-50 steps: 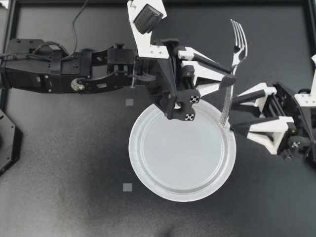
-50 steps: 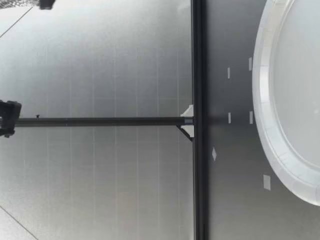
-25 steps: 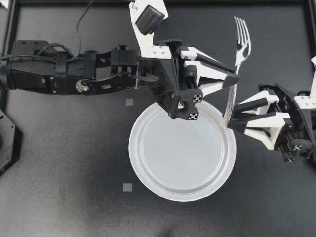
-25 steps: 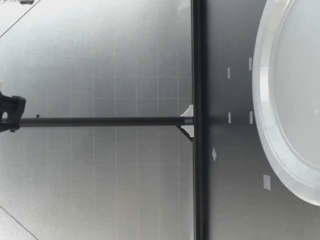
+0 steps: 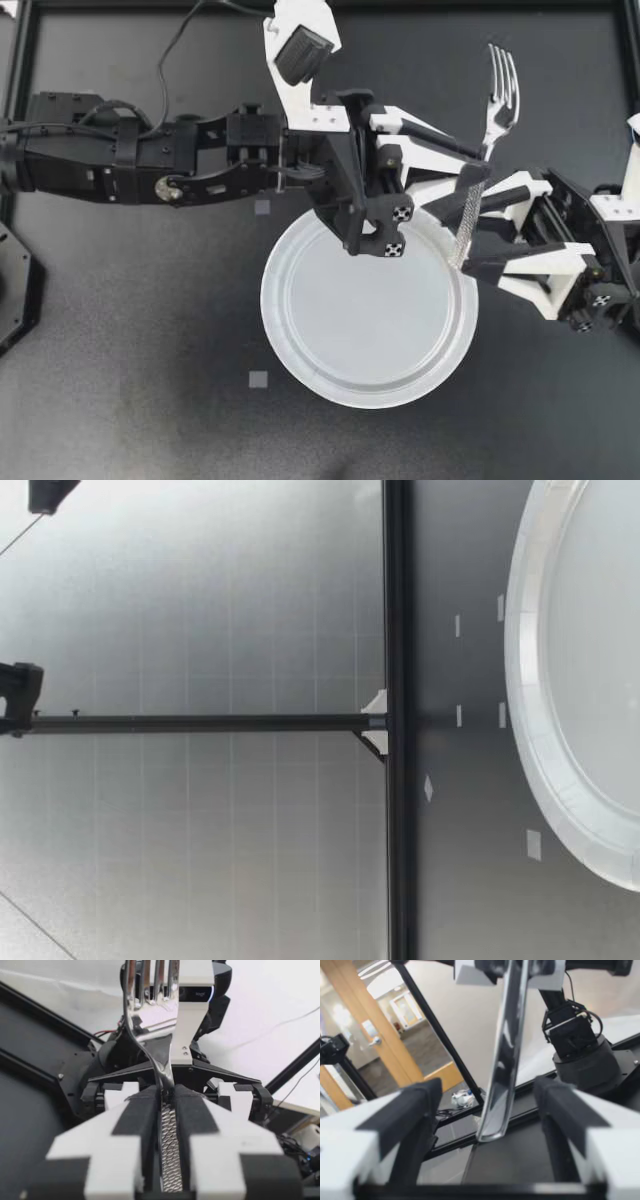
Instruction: Pick up the fork and place it on the plate.
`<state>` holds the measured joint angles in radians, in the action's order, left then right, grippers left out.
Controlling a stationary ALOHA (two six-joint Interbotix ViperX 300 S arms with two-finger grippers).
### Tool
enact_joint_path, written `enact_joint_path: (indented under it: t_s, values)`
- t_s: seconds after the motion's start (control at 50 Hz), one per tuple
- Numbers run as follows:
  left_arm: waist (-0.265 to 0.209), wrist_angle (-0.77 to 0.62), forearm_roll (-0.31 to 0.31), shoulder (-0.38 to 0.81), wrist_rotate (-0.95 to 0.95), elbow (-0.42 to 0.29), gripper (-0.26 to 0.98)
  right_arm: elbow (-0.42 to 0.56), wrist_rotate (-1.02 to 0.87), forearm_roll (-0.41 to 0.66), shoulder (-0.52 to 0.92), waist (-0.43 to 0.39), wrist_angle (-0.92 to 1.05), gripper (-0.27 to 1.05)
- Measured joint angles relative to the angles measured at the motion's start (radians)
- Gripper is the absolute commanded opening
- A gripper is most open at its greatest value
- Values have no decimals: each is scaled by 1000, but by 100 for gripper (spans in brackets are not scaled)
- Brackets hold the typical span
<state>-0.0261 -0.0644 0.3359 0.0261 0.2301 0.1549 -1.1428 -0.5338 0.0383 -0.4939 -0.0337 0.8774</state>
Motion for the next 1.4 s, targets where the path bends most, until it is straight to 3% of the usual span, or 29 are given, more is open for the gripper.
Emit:
enact_joint_path:
  t_s: [0.48, 0.82, 0.92, 1.0, 1.12, 1.16, 1.4]
  values:
    - [11, -25, 2, 0, 3, -2, 6, -15, 0, 52, -28, 0, 11, 38]
    - [18, -26, 0, 0, 0, -2, 8, -18, 2, 51, -26, 0, 11, 0]
    - [18, -26, -5, 0, -14, 0, 19, -18, 3, 52, -28, 2, 6, -1]
    - [18, -25, -14, 0, -23, 8, 37, -18, 5, 51, -26, 2, -8, -1]
    - [18, -25, -18, 0, -28, 15, 74, -18, 6, 52, -25, 0, -29, -1]
    - [18, -25, -18, 0, -28, 20, 80, -18, 9, 54, -26, 0, -37, -1]
    - [12, -25, -18, 8, -28, 34, 85, -17, 23, 55, -31, 0, -87, -2]
